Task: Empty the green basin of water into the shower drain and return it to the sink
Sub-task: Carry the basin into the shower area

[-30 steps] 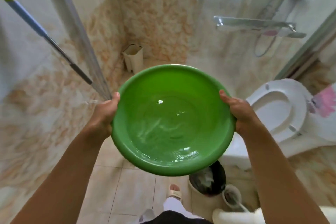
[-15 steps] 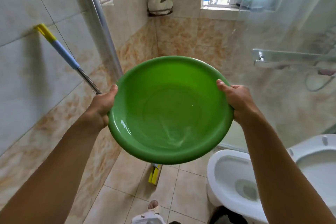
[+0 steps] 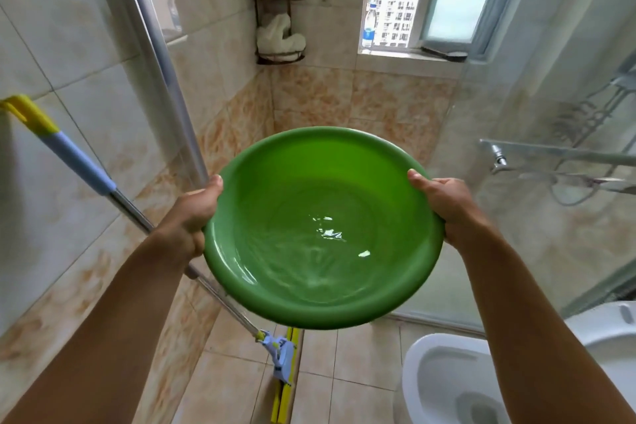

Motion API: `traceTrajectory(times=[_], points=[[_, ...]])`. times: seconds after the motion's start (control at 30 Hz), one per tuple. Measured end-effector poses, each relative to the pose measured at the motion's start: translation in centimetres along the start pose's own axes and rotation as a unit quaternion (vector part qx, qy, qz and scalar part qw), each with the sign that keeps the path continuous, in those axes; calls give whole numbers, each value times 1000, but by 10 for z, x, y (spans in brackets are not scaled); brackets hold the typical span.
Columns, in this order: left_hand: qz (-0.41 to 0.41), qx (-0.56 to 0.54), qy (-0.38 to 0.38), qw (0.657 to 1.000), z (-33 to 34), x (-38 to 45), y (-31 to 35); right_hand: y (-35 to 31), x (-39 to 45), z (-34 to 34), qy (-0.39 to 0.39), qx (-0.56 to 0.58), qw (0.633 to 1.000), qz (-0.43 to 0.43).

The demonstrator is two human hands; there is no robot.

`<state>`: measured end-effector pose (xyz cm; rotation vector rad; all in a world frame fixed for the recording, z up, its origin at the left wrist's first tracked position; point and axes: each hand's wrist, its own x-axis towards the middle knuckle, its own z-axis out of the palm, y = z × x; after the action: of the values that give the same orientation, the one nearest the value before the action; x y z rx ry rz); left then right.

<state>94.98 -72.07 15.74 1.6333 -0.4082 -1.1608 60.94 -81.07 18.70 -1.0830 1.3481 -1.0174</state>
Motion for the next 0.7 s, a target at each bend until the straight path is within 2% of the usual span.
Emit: traceTrajectory(times=[0.33,0.7], points=[[-19,-1,-3,1000,12,87,31,-12,87,39,10,-40,999,19],[-40,-19,69,997,53,178,71,-17,241,72,-53,-44,997,20]])
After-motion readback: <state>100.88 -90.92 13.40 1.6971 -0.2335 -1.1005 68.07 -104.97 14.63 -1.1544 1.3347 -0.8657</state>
